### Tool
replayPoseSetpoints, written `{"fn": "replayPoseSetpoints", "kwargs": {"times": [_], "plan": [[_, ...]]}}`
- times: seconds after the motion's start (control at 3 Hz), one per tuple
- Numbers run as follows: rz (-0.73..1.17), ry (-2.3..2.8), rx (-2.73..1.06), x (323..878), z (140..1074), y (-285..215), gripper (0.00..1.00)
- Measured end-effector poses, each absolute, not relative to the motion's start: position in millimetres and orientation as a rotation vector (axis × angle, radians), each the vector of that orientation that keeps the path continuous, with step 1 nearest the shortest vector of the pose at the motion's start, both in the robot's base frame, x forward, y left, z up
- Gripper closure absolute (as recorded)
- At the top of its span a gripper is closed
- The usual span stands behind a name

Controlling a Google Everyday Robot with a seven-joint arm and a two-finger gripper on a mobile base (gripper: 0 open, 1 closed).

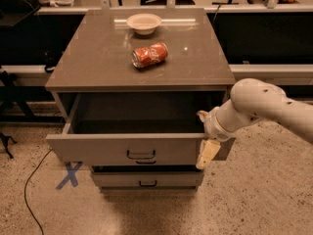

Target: Open top drawer

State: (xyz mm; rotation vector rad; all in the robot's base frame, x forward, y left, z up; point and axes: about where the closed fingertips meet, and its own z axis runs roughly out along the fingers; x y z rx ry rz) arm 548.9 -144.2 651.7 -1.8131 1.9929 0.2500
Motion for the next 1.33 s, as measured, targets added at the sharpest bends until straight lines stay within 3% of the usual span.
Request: {"fn": "replayPoseSetpoints", "kwargs": {"times": [0.33,0.67,1.0,1.33], "plan": [[0.246,1.991,-1.848,549.3,644.1,-144.1,0.00],[0.204,1.998,-1.871,545.4,641.5,-142.2,0.15],[0.162,2.013,-1.881,536.3,644.2,-144.0,0.38],[0.195,2.013,-1.851,521.5,645.6,-153.7,0.69]]}}
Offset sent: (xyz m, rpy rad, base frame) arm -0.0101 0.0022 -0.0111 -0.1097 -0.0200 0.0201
